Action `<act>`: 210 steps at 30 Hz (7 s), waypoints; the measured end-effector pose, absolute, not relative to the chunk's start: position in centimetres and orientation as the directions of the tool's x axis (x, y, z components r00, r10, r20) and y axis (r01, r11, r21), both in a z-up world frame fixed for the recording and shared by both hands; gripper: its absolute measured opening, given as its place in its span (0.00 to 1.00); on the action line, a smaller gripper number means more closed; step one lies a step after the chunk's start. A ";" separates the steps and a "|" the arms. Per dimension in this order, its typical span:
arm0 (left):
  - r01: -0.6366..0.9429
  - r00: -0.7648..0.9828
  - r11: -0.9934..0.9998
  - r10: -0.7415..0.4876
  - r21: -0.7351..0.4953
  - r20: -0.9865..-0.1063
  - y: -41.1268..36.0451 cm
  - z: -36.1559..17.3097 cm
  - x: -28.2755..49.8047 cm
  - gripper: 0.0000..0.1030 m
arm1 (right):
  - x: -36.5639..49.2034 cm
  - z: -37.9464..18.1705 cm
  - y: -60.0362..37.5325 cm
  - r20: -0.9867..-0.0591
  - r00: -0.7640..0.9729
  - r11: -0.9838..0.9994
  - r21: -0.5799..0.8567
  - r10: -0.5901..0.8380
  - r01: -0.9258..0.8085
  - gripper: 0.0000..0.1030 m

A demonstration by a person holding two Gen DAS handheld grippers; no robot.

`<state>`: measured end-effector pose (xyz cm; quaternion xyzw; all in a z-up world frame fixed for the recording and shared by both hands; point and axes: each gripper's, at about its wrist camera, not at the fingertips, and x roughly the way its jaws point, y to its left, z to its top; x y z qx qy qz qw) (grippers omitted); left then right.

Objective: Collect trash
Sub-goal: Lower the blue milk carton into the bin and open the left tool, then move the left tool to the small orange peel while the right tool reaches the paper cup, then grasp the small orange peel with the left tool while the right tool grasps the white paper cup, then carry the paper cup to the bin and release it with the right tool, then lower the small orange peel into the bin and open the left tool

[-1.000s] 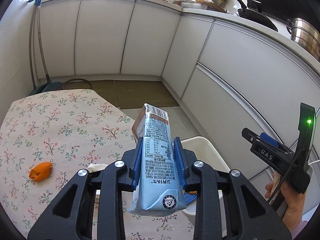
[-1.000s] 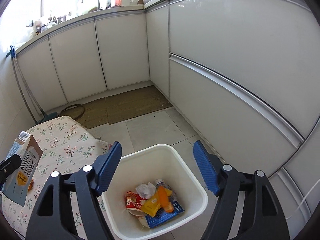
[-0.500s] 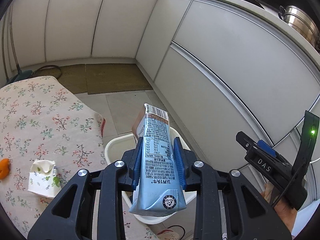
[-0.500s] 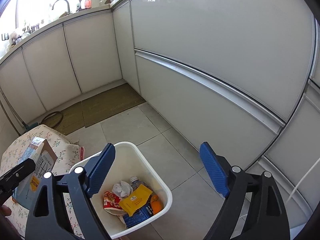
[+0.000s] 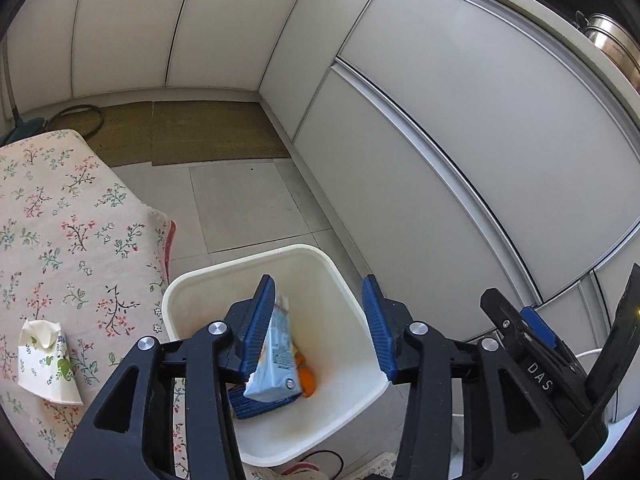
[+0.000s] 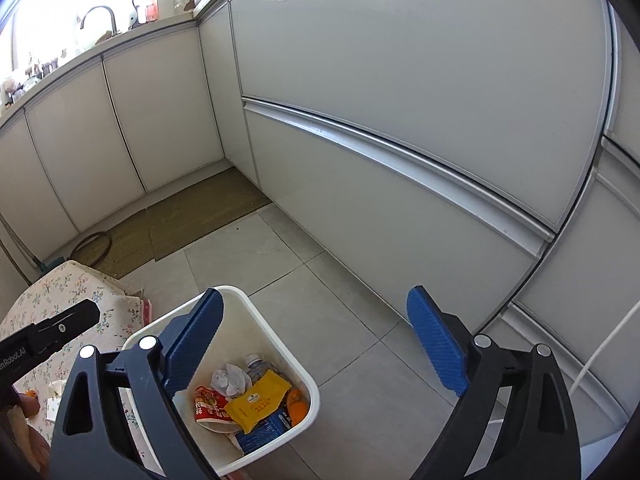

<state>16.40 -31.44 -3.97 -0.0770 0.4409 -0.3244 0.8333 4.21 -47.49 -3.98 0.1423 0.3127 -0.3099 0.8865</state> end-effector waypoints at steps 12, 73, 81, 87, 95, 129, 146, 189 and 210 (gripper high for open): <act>0.370 0.514 0.882 -0.455 -0.291 -0.727 -25.5 -3.9 15.9 0.87 | 6.8 -3.7 -43.0 -0.644 0.655 0.838 0.037 -0.397 0.544 0.93; -0.055 0.599 0.996 -0.024 -0.070 -0.801 7.1 -5.1 16.7 0.18 | 21.0 -15.6 -15.9 -0.928 0.364 0.984 0.133 0.080 0.121 0.93; -0.158 0.676 0.985 0.059 -0.067 -0.735 11.3 -1.6 13.9 0.19 | 22.1 -18.3 -13.2 -0.951 0.301 0.988 0.101 0.062 0.117 0.93; -0.192 0.708 0.979 0.086 -0.073 -0.701 12.7 -0.2 13.1 0.19 | 22.2 -19.4 -12.2 -0.959 0.281 0.991 0.066 0.031 0.115 0.93; -0.239 0.725 0.970 0.145 -0.049 -0.674 14.1 0.6 12.2 0.19 | 22.8 -18.9 -11.6 -0.944 0.328 0.991 0.070 0.028 0.114 0.82; -0.202 0.818 0.973 0.105 -0.110 -0.566 11.7 3.3 11.2 0.19 | 16.9 -3.5 -7.7 -0.513 0.857 0.998 0.004 0.049 -0.055 0.80; -0.023 0.849 0.991 -0.050 -0.132 -0.526 2.5 3.2 13.4 0.19 | 14.7 -0.6 -18.4 -0.416 0.892 0.982 -0.009 -0.175 0.188 0.80; 0.455 0.639 0.870 -0.468 -0.191 -0.610 -27.6 -0.5 14.7 0.20 | 5.0 -1.5 -44.3 -0.497 0.686 0.763 0.071 -0.532 0.643 0.93; 0.454 0.621 0.878 -0.432 -0.149 -0.654 -30.6 -1.7 15.5 0.79 | 4.3 -1.8 -45.4 -0.526 0.652 0.750 0.039 -0.547 0.661 0.93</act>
